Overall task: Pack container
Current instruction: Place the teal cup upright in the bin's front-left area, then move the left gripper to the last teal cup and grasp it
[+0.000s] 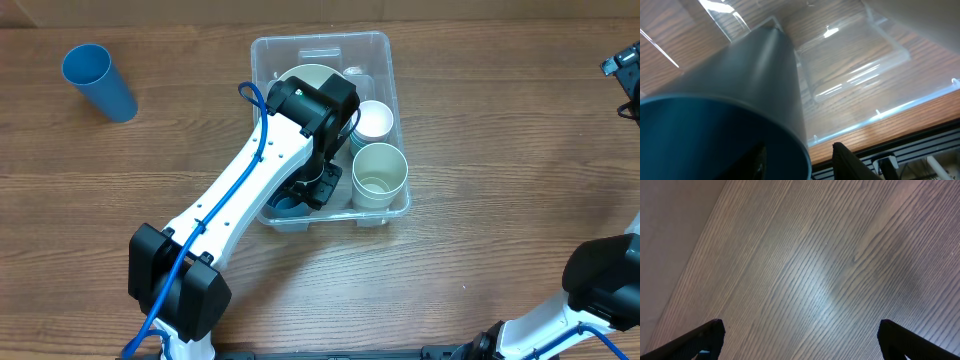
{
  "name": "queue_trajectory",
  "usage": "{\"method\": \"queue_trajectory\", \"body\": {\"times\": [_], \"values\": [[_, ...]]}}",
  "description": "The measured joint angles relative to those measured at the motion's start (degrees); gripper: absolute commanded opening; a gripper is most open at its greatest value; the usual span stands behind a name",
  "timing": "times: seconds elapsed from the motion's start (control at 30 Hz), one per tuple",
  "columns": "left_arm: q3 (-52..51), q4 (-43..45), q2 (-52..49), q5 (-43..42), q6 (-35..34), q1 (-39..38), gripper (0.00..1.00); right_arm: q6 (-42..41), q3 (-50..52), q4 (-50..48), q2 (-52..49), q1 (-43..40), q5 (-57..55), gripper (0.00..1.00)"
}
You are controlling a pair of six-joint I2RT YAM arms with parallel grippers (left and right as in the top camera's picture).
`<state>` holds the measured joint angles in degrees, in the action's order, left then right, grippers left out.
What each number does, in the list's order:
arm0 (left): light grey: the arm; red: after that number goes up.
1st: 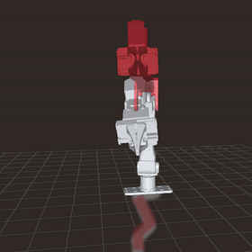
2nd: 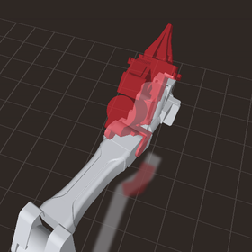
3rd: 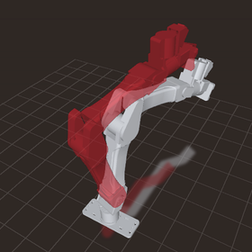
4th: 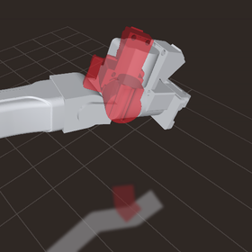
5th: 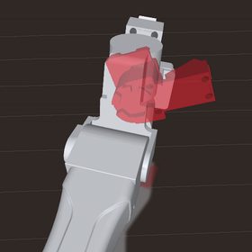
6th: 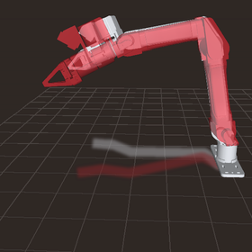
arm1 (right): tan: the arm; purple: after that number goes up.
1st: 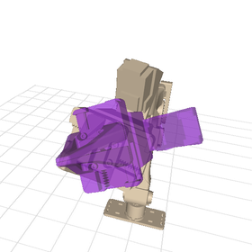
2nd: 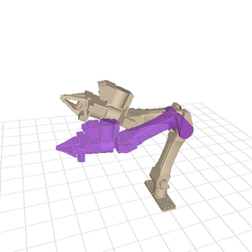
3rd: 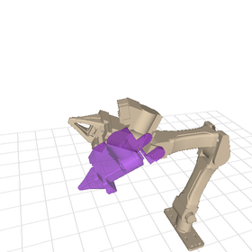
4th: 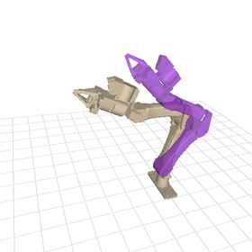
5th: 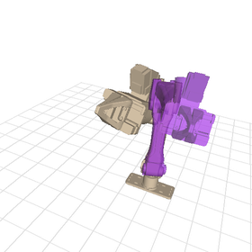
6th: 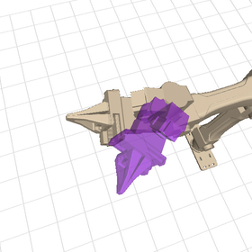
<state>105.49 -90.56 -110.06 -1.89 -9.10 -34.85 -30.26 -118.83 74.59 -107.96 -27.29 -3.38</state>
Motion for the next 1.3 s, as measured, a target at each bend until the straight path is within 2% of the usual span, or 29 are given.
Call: {"method": "queue_trajectory", "body": {"times": [0.1, 0.23, 0.47, 0.5, 0.57, 0.83, 0.9, 0.97, 1.03, 1.23, 1.3], "values": [[-0.02, 2.69, 0.00, 0.46, 0.00, 0.00, 0.45, 0.00, 0.00, -0.04, 0.00, 0.00, -0.02, 1.00], [1.99, 4.44, 0.00, 1.31, 0.20, 0.79, 0.57, 0.00, 0.00, 0.00, 0.00, 0.00, 0.00, 1.00], [25.31, 5.60, 0.02, 6.69, 2.14, 1.97, 0.78, 0.00, 0.00, -0.04, 0.00, 0.00, 0.00, 1.00], [28.37, 6.01, 0.02, 7.82, 2.08, 2.97, 0.86, 0.00, 0.00, 0.00, 0.00, 0.00, 0.00, 1.00], [32.02, 6.71, 0.02, 8.92, 2.43, 6.91, 0.91, 0.00, 0.00, 0.00, 0.00, 0.00, 0.00, 1.00], [33.35, 13.09, -0.02, 11.45, 0.63, 32.61, 0.91, 0.00, 0.00, -0.02, 0.00, 0.00, 0.00, 1.00], [33.35, 13.07, -0.52, 11.63, 0.42, 37.03, 0.92, 0.00, 0.00, -0.02, 0.00, 0.00, 0.00, 1.00], [33.35, 12.98, -2.51, 11.58, 0.42, 39.78, 0.98, 0.02, 0.00, 0.00, 0.00, -0.02, 0.00, 1.00], [33.35, 13.53, -6.25, 11.39, 0.70, 41.70, 1.00, 0.02, 0.00, -0.02, 0.00, 0.00, 0.00, 1.00], [32.96, 20.83, -19.23, 9.46, 4.90, 45.51, 1.00, 0.00, 0.00, -0.02, 0.00, 0.00, 0.00, 1.00], [32.85, 23.06, -20.50, 9.38, 5.68, 45.83, 1.00, -0.02, 0.00, -0.07, 0.00, 0.00, 0.00, 1.00]]}}
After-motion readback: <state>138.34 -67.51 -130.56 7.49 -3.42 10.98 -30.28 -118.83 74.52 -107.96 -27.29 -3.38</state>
